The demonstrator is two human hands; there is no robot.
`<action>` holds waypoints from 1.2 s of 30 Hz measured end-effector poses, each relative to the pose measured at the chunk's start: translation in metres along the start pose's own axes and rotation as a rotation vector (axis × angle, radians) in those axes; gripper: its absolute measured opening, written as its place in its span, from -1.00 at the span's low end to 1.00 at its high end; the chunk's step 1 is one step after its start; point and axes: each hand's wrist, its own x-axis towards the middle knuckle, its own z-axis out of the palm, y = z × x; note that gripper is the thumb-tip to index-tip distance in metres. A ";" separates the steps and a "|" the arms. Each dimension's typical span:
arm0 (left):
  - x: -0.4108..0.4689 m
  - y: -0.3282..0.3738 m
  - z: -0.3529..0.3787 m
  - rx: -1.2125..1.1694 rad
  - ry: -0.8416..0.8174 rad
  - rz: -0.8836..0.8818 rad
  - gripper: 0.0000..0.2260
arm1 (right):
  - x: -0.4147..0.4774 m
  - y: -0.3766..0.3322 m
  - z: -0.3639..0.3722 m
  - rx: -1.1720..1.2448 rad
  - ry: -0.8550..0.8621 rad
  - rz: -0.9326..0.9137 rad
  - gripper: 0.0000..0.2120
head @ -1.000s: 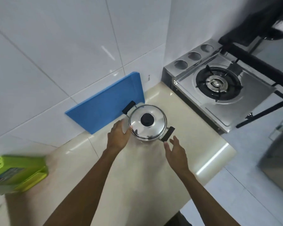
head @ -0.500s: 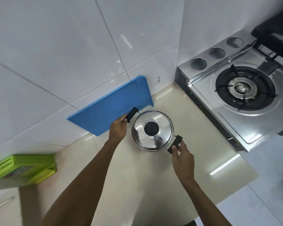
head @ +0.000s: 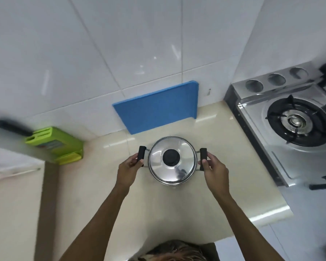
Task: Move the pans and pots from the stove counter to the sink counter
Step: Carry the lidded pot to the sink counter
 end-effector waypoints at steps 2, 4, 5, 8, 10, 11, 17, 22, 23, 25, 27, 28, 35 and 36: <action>-0.035 -0.012 -0.036 -0.056 0.071 0.027 -0.70 | -0.026 -0.016 0.014 0.042 -0.039 -0.053 -0.69; -0.071 -0.022 -0.078 -0.095 0.152 0.075 -0.73 | -0.053 -0.038 0.034 0.078 -0.078 -0.103 -0.71; -0.085 -0.026 -0.096 -0.111 0.189 0.100 -0.75 | -0.065 -0.048 0.042 0.088 -0.094 -0.131 -0.72; -0.136 -0.046 -0.164 -0.181 0.322 0.162 -0.77 | -0.114 -0.088 0.081 0.092 -0.182 -0.252 -0.73; -0.168 -0.059 -0.208 -0.237 0.428 0.179 -0.76 | -0.147 -0.116 0.107 0.106 -0.231 -0.326 -0.76; -0.187 -0.069 -0.232 -0.260 0.484 0.191 -0.76 | -0.167 -0.131 0.124 0.117 -0.263 -0.363 -0.76; -0.308 -0.140 -0.372 -0.351 0.796 0.206 -0.67 | -0.305 -0.200 0.238 0.214 -0.448 -0.542 -0.75; -0.413 -0.198 -0.472 -0.386 1.030 0.168 -0.79 | -0.425 -0.232 0.345 0.207 -0.668 -0.608 -0.73; -0.433 -0.209 -0.490 -0.387 1.087 0.147 -0.82 | -0.451 -0.237 0.365 0.189 -0.712 -0.629 -0.73; -0.466 -0.229 -0.522 -0.380 1.182 0.106 -0.84 | -0.499 -0.245 0.402 0.158 -0.787 -0.666 -0.73; -0.496 -0.256 -0.553 -0.417 1.274 0.070 -0.83 | -0.546 -0.249 0.438 0.125 -0.869 -0.705 -0.72; -0.510 -0.270 -0.567 -0.436 1.316 0.049 -0.82 | -0.568 -0.251 0.456 0.103 -0.910 -0.725 -0.71; -0.558 -0.361 -0.662 -0.541 1.477 -0.095 -0.74 | -0.696 -0.262 0.579 0.021 -1.114 -0.810 -0.71; -0.560 -0.376 -0.679 -0.555 1.493 -0.103 -0.79 | -0.713 -0.264 0.602 0.012 -1.131 -0.823 -0.71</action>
